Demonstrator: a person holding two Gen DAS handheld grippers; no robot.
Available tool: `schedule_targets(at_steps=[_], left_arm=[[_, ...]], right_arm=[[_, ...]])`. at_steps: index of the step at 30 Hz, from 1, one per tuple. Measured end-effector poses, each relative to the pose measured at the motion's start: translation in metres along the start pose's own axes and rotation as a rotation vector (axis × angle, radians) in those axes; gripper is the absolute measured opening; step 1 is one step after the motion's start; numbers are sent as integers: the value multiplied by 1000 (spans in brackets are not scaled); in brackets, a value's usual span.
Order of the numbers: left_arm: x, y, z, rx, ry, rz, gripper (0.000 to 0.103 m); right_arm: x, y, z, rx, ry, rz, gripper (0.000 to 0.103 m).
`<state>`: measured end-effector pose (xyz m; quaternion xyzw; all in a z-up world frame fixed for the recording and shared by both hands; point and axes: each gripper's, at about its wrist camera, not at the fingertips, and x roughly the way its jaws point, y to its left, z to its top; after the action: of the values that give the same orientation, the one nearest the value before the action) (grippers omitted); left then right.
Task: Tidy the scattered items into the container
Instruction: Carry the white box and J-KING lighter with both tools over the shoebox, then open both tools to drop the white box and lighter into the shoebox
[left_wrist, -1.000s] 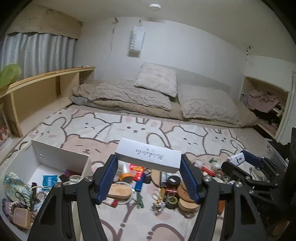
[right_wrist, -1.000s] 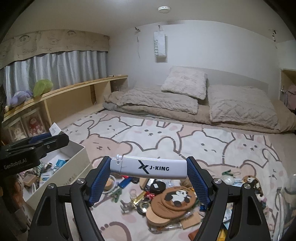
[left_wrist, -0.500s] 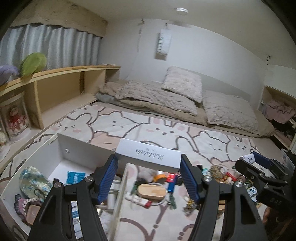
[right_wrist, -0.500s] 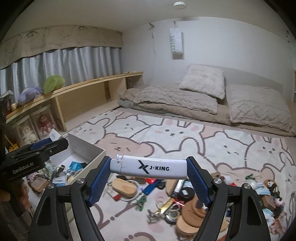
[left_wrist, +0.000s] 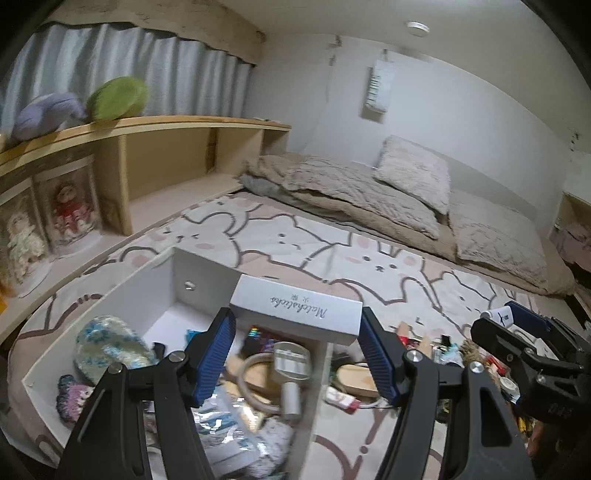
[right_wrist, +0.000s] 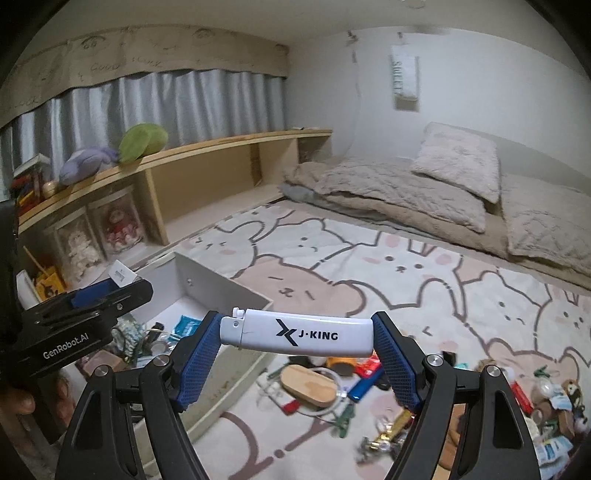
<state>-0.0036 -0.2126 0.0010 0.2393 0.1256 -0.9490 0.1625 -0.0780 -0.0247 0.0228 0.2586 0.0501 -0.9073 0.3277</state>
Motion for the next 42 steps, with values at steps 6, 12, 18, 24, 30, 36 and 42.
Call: schedule_targets(at_steps=[6, 12, 18, 24, 30, 36, 42], left_arm=[[-5, 32, -1, -42, -13, 70, 67], [-9, 58, -1, -98, -20, 85, 67], [-15, 80, 1, -167, -47, 87, 67], [-18, 101, 0, -232, -58, 93, 67], [-14, 115, -3, -279, -49, 98, 67], [-15, 128, -5, -318, -62, 124, 67], [-13, 131, -5, -333, -67, 127, 67]], right_arm=[[22, 31, 3, -48, 36, 46, 81], [48, 65, 1, -122, 95, 92, 81], [72, 99, -2, -204, 151, 149, 81], [95, 122, -2, -263, 172, 195, 81], [120, 140, 4, -286, 208, 248, 81], [143, 150, 15, -357, 245, 288, 81], [164, 152, 19, -380, 242, 262, 88]])
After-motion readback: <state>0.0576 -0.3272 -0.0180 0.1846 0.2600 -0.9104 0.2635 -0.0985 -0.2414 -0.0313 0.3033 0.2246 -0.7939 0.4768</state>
